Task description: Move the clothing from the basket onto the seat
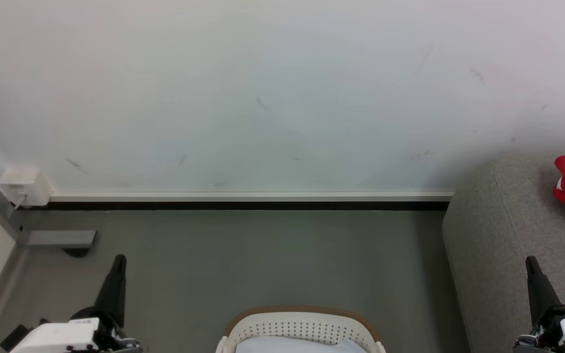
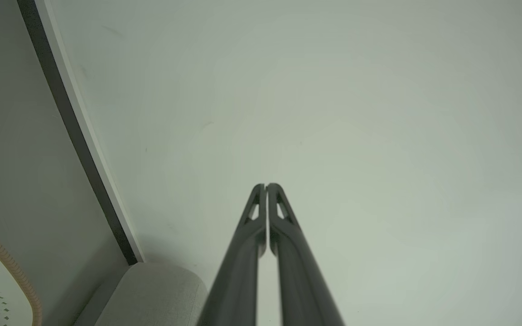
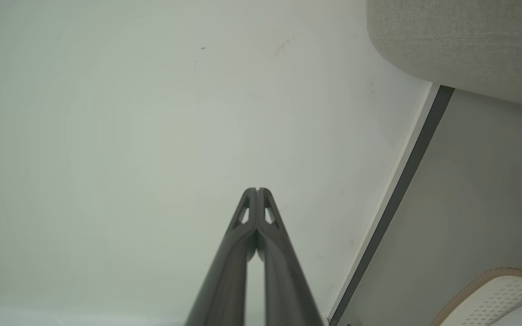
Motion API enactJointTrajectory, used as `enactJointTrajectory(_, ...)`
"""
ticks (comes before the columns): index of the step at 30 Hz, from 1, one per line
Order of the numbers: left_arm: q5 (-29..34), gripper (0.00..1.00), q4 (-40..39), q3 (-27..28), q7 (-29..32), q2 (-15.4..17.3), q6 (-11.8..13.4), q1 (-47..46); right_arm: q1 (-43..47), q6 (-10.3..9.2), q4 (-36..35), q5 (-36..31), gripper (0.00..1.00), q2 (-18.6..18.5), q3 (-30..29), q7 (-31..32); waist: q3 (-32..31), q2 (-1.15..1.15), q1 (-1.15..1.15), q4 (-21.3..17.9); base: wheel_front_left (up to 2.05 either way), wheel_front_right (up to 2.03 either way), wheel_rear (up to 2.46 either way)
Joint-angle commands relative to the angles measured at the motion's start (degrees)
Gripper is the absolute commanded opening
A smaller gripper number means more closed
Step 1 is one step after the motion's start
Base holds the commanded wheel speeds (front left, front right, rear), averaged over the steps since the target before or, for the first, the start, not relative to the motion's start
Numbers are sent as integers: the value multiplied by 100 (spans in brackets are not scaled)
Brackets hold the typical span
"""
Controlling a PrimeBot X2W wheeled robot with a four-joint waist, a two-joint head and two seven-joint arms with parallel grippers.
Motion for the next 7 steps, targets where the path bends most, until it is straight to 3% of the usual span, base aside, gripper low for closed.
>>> enactJointTrajectory(1,-79,0,-14,18,26,11,-32,-40,-56,-12,-21,11,0,-33,8,-14,0,0,0,0,0,0,0)
enactJointTrajectory(7,-79,0,-14,18,26,11,-32,-40,-55,-12,-22,22,0,-40,15,-23,0,0,0,0,0,0,0)
